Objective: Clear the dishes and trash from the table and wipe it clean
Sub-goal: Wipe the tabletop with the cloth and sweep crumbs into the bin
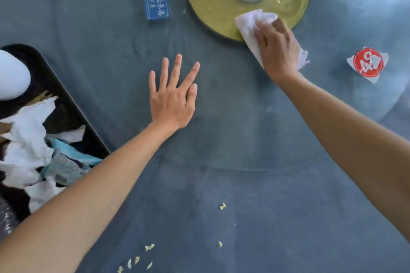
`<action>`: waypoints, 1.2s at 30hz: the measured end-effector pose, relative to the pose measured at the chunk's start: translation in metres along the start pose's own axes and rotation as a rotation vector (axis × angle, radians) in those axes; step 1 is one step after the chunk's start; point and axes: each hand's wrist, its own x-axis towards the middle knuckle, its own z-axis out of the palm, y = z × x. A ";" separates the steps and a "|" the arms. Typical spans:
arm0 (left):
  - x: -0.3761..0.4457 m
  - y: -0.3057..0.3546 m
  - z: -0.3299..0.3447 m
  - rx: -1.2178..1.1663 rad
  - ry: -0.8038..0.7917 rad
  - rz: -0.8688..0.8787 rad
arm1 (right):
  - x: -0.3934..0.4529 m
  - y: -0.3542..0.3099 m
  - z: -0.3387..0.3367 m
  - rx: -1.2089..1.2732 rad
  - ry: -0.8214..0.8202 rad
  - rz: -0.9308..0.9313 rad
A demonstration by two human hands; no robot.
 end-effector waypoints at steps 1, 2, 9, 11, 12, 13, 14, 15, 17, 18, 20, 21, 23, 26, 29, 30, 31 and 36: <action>0.004 -0.007 0.001 0.014 0.013 0.022 | -0.020 -0.014 0.006 0.020 -0.026 -0.067; 0.007 -0.014 0.002 0.031 0.025 0.041 | -0.042 -0.026 0.010 0.024 -0.056 -0.146; 0.044 -0.064 -0.015 0.080 -0.040 0.163 | -0.213 -0.073 0.015 0.206 -0.405 -0.737; 0.060 -0.081 -0.028 0.110 -0.114 0.191 | -0.216 -0.071 0.002 0.219 -0.513 -0.880; 0.066 -0.086 -0.034 0.132 -0.145 0.182 | -0.204 -0.067 -0.006 0.265 -0.525 -0.849; 0.070 -0.087 -0.038 0.135 -0.163 0.146 | -0.183 -0.061 -0.015 0.289 -0.500 -0.773; 0.069 -0.082 -0.040 0.113 -0.165 0.092 | -0.154 -0.052 -0.020 0.283 -0.404 -0.698; 0.064 -0.072 -0.040 0.067 -0.151 0.039 | -0.118 -0.044 -0.029 0.216 -0.289 -0.618; 0.040 -0.039 -0.031 -0.075 -0.113 -0.018 | -0.037 -0.019 -0.040 0.085 -0.061 -0.402; 0.025 -0.021 -0.025 -0.118 -0.102 -0.017 | 0.003 -0.006 -0.048 0.048 0.018 -0.274; 0.000 0.001 -0.010 -0.058 -0.058 0.007 | 0.073 0.026 -0.057 -0.022 0.113 -0.052; -0.005 0.004 -0.004 -0.017 -0.022 0.012 | 0.099 0.042 -0.056 -0.037 0.135 0.057; 0.000 -0.005 -0.001 -0.010 0.011 0.017 | 0.129 0.062 -0.046 -0.057 0.096 0.194; 0.013 -0.025 0.001 0.004 0.061 0.055 | 0.122 0.055 -0.026 -0.057 0.026 0.163; 0.025 -0.042 0.002 0.028 0.085 0.105 | 0.075 0.019 -0.009 -0.035 -0.022 -0.117; 0.029 -0.048 0.001 0.039 0.086 0.121 | 0.049 0.004 -0.001 -0.036 -0.054 -0.240; 0.033 -0.054 -0.001 0.048 0.078 0.132 | 0.017 -0.010 0.009 -0.042 -0.101 -0.334; 0.042 -0.069 -0.015 0.054 -0.011 0.174 | -0.200 -0.073 0.018 0.088 -0.377 -0.813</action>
